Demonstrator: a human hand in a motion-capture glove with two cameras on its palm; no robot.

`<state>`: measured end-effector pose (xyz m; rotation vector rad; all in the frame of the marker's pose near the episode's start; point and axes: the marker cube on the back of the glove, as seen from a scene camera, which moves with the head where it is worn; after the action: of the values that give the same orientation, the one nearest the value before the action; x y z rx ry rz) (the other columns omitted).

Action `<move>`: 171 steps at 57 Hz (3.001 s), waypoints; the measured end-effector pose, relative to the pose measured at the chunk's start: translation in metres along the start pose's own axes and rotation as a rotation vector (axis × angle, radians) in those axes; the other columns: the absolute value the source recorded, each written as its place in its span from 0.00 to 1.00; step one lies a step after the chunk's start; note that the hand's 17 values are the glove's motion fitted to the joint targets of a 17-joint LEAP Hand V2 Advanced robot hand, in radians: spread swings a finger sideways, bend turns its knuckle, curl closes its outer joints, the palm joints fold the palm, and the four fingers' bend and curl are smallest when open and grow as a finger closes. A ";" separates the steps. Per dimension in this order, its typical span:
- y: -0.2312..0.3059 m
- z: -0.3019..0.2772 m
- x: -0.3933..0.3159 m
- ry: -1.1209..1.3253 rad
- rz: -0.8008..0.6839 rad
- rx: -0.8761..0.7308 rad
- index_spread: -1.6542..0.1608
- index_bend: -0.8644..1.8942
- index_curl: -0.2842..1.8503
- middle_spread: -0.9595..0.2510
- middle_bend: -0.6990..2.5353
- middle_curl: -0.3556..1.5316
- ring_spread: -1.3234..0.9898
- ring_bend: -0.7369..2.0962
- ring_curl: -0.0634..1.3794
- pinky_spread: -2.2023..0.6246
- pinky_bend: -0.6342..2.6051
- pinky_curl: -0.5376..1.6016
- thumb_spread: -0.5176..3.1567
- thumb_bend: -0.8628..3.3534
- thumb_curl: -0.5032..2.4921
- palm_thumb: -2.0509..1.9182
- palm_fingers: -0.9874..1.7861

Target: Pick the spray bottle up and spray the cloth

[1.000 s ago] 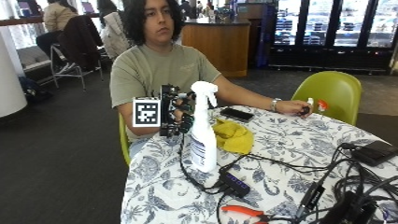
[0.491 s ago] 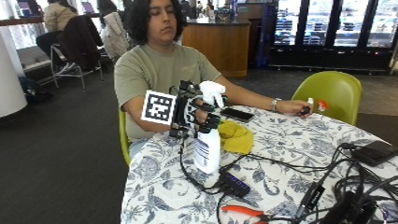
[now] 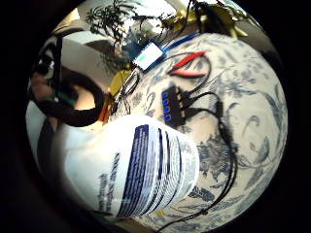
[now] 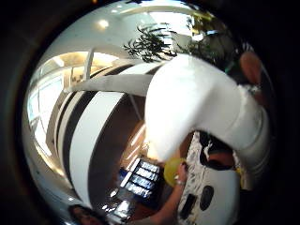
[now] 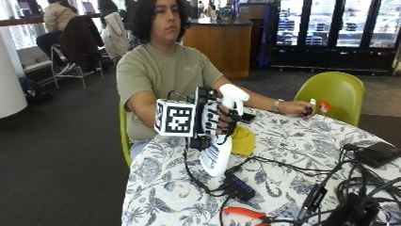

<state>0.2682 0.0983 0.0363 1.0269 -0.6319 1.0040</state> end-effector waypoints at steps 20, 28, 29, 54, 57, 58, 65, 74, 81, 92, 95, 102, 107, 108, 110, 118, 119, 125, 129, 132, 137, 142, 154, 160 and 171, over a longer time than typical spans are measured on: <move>0.040 -0.053 -0.070 -0.032 -0.046 -0.461 0.78 0.43 0.29 0.68 0.41 0.48 0.50 0.51 0.38 0.70 0.34 0.45 0.37 0.20 0.36 0.76 0.86; 0.065 -0.064 -0.117 0.267 -0.021 -0.768 0.79 0.44 0.32 0.68 0.42 0.49 0.50 0.52 0.38 0.69 0.35 0.45 0.36 0.20 0.38 0.77 0.86; 0.068 -0.064 -0.120 0.306 -0.012 -0.804 0.79 0.44 0.32 0.68 0.42 0.49 0.50 0.52 0.38 0.69 0.35 0.46 0.36 0.20 0.38 0.77 0.86; 0.126 0.010 -0.048 1.146 0.372 -1.399 0.78 0.44 0.38 0.68 0.43 0.49 0.50 0.52 0.39 0.70 0.35 0.46 0.33 0.20 0.42 0.76 0.84; 0.130 0.016 -0.034 1.204 0.410 -1.423 0.78 0.44 0.38 0.68 0.43 0.49 0.50 0.53 0.39 0.70 0.35 0.46 0.33 0.20 0.42 0.76 0.84; 0.132 0.018 -0.029 1.223 0.424 -1.432 0.78 0.44 0.38 0.68 0.43 0.49 0.50 0.53 0.39 0.70 0.35 0.46 0.33 0.20 0.42 0.76 0.84; 0.143 0.031 0.002 1.319 0.513 -1.482 0.78 0.43 0.39 0.68 0.43 0.49 0.50 0.53 0.39 0.70 0.36 0.46 0.33 0.20 0.43 0.76 0.84; 0.143 0.039 0.006 1.343 0.552 -1.518 0.78 0.42 0.40 0.68 0.43 0.49 0.50 0.52 0.39 0.70 0.36 0.46 0.34 0.20 0.44 0.76 0.84; 0.129 0.059 -0.032 1.185 0.436 -1.446 0.78 0.42 0.40 0.68 0.43 0.49 0.50 0.52 0.39 0.70 0.35 0.46 0.35 0.20 0.44 0.76 0.83; 0.106 0.112 -0.109 0.821 0.148 -1.257 0.78 0.41 0.41 0.67 0.42 0.49 0.50 0.52 0.38 0.71 0.36 0.46 0.36 0.20 0.45 0.76 0.84; 0.100 0.130 -0.130 0.682 0.079 -1.197 0.78 0.41 0.41 0.67 0.42 0.49 0.50 0.52 0.39 0.71 0.36 0.46 0.36 0.20 0.45 0.76 0.84; 0.094 0.170 -0.166 0.355 -0.040 -1.105 0.78 0.41 0.42 0.67 0.42 0.49 0.50 0.52 0.39 0.70 0.36 0.45 0.36 0.20 0.45 0.76 0.84; 0.096 0.197 -0.182 0.130 -0.116 -1.077 0.78 0.41 0.42 0.68 0.42 0.49 0.50 0.52 0.39 0.70 0.36 0.46 0.36 0.20 0.45 0.76 0.84; 0.097 0.203 -0.186 0.079 -0.130 -1.071 0.78 0.41 0.42 0.68 0.42 0.49 0.50 0.52 0.39 0.70 0.36 0.45 0.36 0.20 0.45 0.76 0.84; 0.103 0.214 -0.192 -0.020 -0.156 -1.060 0.78 0.41 0.42 0.68 0.42 0.49 0.50 0.52 0.39 0.70 0.36 0.46 0.36 0.20 0.45 0.76 0.84; 0.107 0.259 -0.198 -0.264 -0.229 -0.894 0.78 0.41 0.43 0.68 0.42 0.49 0.50 0.52 0.39 0.71 0.36 0.46 0.36 0.20 0.45 0.76 0.84; 0.106 0.265 -0.192 -0.248 -0.251 -0.869 0.78 0.41 0.43 0.68 0.42 0.49 0.50 0.52 0.39 0.71 0.36 0.46 0.36 0.20 0.45 0.76 0.84; 0.108 0.294 -0.171 -0.264 -0.281 -0.736 0.78 0.40 0.43 0.68 0.42 0.49 0.50 0.52 0.39 0.70 0.36 0.46 0.36 0.20 0.46 0.76 0.84; 0.114 0.310 -0.156 -0.290 -0.279 -0.704 0.78 0.40 0.43 0.68 0.42 0.49 0.50 0.52 0.39 0.70 0.36 0.46 0.36 0.20 0.46 0.76 0.85; 0.116 0.321 -0.147 -0.294 -0.271 -0.694 0.78 0.41 0.43 0.68 0.42 0.49 0.50 0.52 0.39 0.70 0.36 0.46 0.36 0.20 0.46 0.76 0.85; 0.121 0.328 -0.135 -0.310 -0.259 -0.734 0.78 0.41 0.43 0.68 0.42 0.49 0.50 0.52 0.39 0.70 0.36 0.46 0.35 0.20 0.46 0.76 0.85; 0.119 0.329 -0.133 -0.313 -0.275 -0.736 0.78 0.41 0.44 0.68 0.42 0.49 0.50 0.52 0.39 0.69 0.36 0.46 0.35 0.20 0.46 0.76 0.85; 0.119 0.333 -0.126 -0.249 -0.317 -0.731 0.77 0.41 0.44 0.67 0.42 0.49 0.50 0.53 0.39 0.69 0.37 0.46 0.33 0.20 0.47 0.76 0.85; 0.126 0.327 -0.120 -0.226 -0.289 -0.805 0.77 0.40 0.44 0.67 0.43 0.50 0.50 0.53 0.39 0.69 0.37 0.46 0.33 0.20 0.47 0.76 0.85; 0.130 0.298 -0.110 -0.042 -0.271 -0.832 0.77 0.38 0.43 0.70 0.42 0.49 0.52 0.48 0.37 0.76 0.29 0.44 0.38 0.19 0.43 0.71 0.66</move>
<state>0.1086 -0.1938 0.1202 0.3760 -0.8199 0.4007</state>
